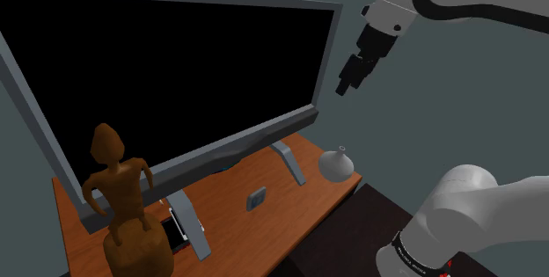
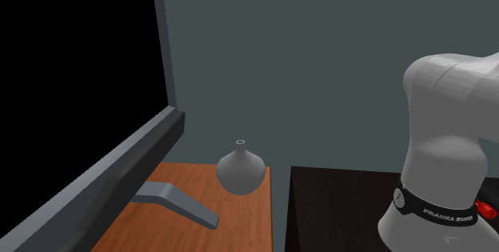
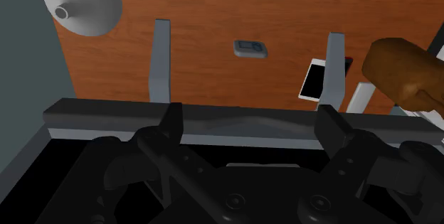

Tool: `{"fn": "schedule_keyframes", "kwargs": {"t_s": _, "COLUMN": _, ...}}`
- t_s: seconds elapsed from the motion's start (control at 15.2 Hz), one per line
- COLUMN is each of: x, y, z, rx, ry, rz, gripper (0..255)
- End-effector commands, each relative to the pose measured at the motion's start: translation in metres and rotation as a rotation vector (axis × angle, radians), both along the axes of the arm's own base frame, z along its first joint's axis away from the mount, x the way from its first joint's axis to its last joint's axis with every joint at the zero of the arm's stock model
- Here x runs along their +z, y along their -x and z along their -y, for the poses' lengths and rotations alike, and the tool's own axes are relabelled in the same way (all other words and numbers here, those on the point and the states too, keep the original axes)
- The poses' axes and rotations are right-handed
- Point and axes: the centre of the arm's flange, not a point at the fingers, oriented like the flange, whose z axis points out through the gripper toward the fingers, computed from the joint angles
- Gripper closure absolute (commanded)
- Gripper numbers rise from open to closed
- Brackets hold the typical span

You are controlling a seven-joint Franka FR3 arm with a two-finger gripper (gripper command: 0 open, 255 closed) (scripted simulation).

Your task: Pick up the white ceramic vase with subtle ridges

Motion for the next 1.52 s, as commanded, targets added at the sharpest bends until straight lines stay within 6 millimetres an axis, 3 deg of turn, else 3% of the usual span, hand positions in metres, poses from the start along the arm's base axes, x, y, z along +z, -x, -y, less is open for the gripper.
{"fn": "schedule_keyframes", "kwargs": {"t_s": 0.0, "x": 0.0, "y": 0.0, "z": 0.0, "rx": 0.0, "ry": 0.0, "rz": 0.0, "gripper": 0}}
{"fn": "schedule_keyframes", "kwargs": {"t_s": 1.45, "x": -0.215, "y": -0.057, "z": 0.184, "rx": 0.025, "ry": 0.023, "rz": -0.047, "gripper": 0}}
